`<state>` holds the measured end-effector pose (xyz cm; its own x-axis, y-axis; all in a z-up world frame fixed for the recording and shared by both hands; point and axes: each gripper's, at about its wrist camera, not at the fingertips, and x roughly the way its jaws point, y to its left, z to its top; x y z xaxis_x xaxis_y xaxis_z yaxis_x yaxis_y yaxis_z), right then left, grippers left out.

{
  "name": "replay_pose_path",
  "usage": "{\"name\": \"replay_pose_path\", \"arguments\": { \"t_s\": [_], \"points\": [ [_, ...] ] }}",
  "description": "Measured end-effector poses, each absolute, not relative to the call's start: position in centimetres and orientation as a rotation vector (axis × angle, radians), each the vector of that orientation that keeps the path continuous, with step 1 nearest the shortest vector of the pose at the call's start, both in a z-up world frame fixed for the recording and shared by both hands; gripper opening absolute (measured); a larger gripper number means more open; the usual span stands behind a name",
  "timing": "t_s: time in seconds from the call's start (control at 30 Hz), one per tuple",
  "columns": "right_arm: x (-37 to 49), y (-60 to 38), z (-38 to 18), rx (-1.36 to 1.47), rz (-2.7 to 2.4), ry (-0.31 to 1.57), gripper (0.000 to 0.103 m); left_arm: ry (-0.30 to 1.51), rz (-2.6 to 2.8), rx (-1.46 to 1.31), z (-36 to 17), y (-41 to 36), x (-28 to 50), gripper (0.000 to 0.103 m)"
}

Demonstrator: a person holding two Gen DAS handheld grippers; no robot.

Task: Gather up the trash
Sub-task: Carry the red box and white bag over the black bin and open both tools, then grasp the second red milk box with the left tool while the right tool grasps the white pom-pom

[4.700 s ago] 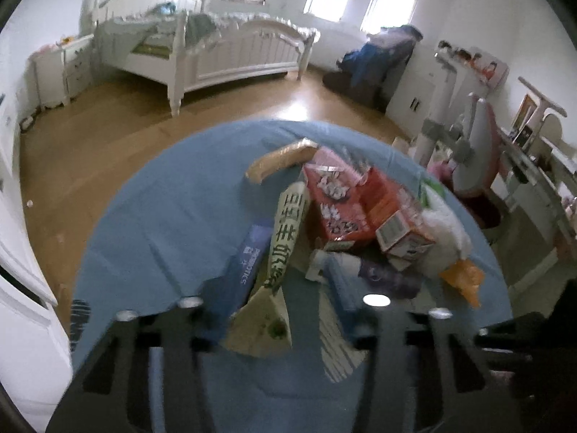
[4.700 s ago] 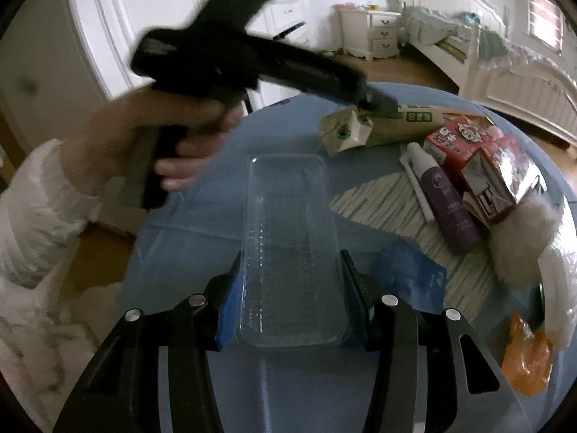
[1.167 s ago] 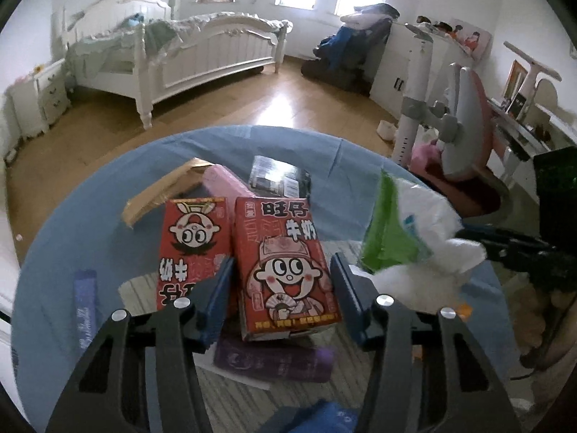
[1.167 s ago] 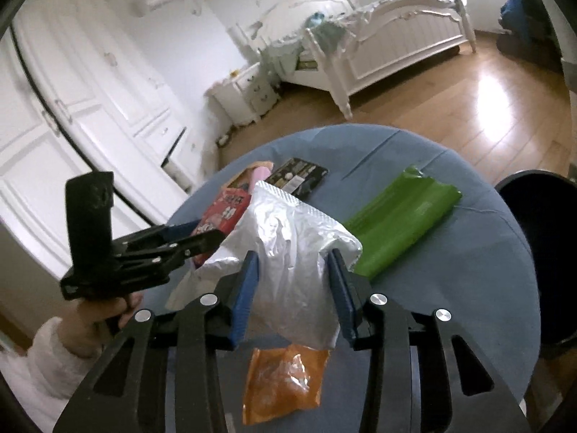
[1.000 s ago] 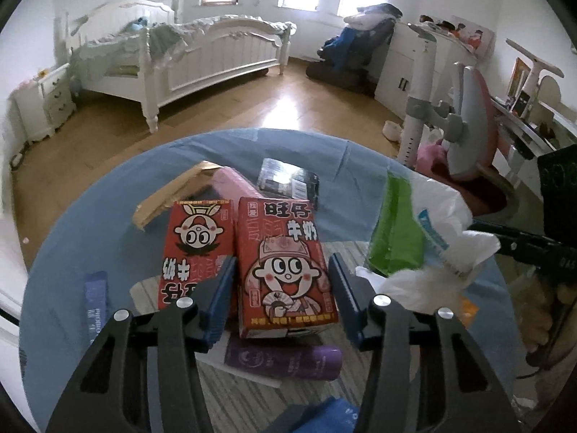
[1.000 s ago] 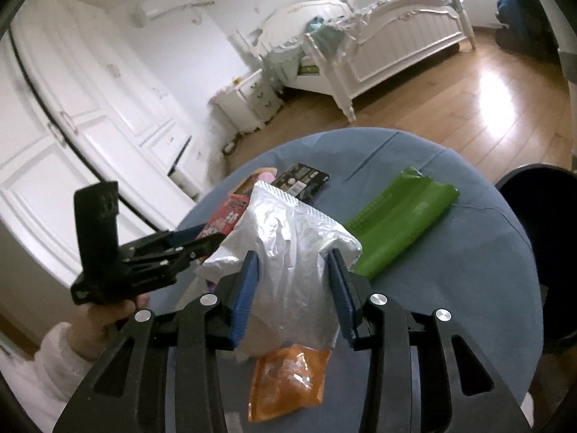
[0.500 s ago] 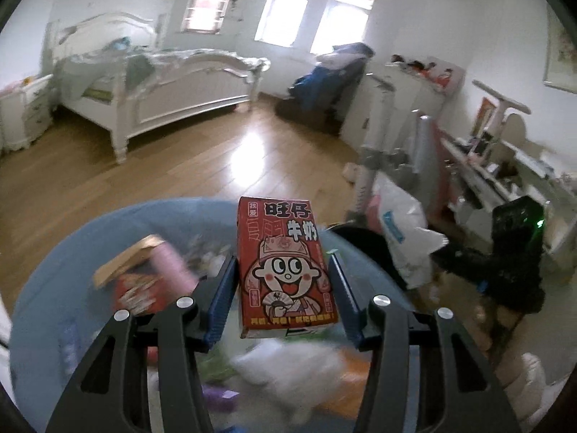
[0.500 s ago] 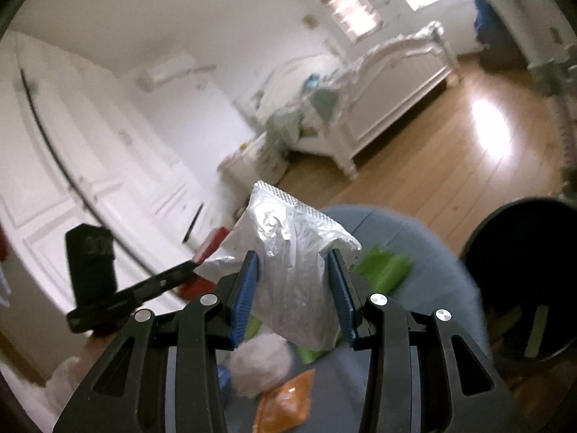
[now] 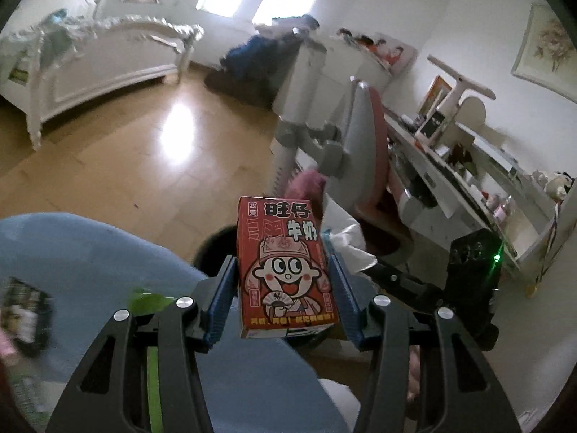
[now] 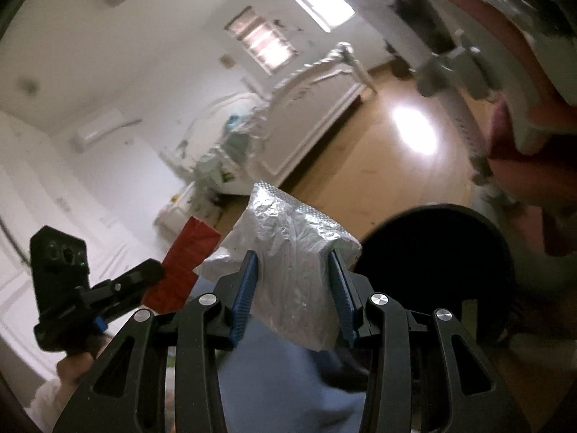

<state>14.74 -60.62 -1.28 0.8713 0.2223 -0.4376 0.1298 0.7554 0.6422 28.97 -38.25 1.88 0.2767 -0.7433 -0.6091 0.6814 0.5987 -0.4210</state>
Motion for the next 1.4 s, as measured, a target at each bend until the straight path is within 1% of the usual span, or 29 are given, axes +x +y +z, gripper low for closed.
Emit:
{"name": "replay_pose_path", "arguments": {
  "t_s": [0.2, 0.23, 0.3, 0.33, 0.37, 0.4, 0.43, 0.47, 0.5, 0.7, 0.8, 0.87, 0.9, 0.97, 1.23, 1.33, 1.4],
  "points": [
    [15.7, -62.7, -4.2, 0.767, 0.028, 0.556, 0.042, 0.925, -0.975, -0.045, -0.5, -41.1, 29.1, 0.051],
    [15.9, -63.0, -4.8, 0.774, 0.027, 0.562, 0.043, 0.934, -0.975, -0.039, -0.9, -41.6, 29.3, 0.051],
    [16.0, -63.3, -5.5, 0.786, 0.022, 0.568, 0.047, 0.944, -0.979, -0.034, -1.3, -41.9, 29.5, 0.051],
    [15.9, -63.5, -5.7, 0.795, 0.014, 0.568, 0.053, 0.947, -0.983, -0.030, -1.4, -41.9, 29.5, 0.053],
    [15.9, -63.8, -5.9, 0.802, 0.004, 0.566, 0.063, 0.946, -0.983, -0.016, -1.5, -42.5, 29.6, 0.054],
    [16.0, -63.9, -6.0, 0.807, -0.007, 0.563, 0.069, 0.941, -0.972, 0.003, -1.6, -42.7, 29.6, 0.058],
    [15.9, -64.3, -6.2, 0.814, -0.022, 0.552, 0.077, 0.933, -0.959, 0.015, -1.6, -42.9, 29.6, 0.073],
    [16.0, -64.5, -6.1, 0.815, -0.025, 0.548, 0.077, 0.921, -0.951, 0.015, -1.4, -42.9, 29.6, 0.084],
    [16.0, -64.7, -6.1, 0.812, -0.029, 0.550, 0.077, 0.908, -0.947, 0.008, -1.3, -42.7, 29.5, 0.085],
    [15.7, -64.3, -5.7, 0.798, -0.030, 0.554, 0.077, 0.906, -0.948, 0.002, -0.6, -41.6, 29.2, 0.085],
    [15.2, -63.0, -4.9, 0.776, -0.012, 0.559, 0.077, 0.881, -0.930, -0.011, 0.5, -40.0, 28.6, 0.085],
    [15.2, -61.6, -4.2, 0.759, 0.006, 0.564, 0.079, 0.861, -0.916, -0.028, 1.3, -38.3, 28.1, 0.085],
    [15.2, -60.9, -3.8, 0.749, 0.016, 0.567, 0.079, 0.851, -0.899, -0.031, 1.6, -37.2, 27.8, 0.086],
    [15.5, -59.1, -3.1, 0.725, 0.040, 0.579, 0.079, 0.831, -0.864, -0.037, 2.1, -35.1, 27.2, 0.090],
    [17.4, -50.3, -0.7, 0.604, 0.195, 0.655, 0.080, 0.798, -0.658, -0.071, 2.5, -23.0, 26.3, 0.091],
    [18.0, -46.5, -0.1, 0.548, 0.267, 0.695, 0.086, 0.791, -0.547, -0.053, 1.9, -18.6, 26.7, 0.091],
    [18.4, -43.0, 0.3, 0.486, 0.332, 0.736, 0.087, 0.807, -0.491, -0.053, 1.2, -16.4, 27.1, 0.091]
  ]
}}
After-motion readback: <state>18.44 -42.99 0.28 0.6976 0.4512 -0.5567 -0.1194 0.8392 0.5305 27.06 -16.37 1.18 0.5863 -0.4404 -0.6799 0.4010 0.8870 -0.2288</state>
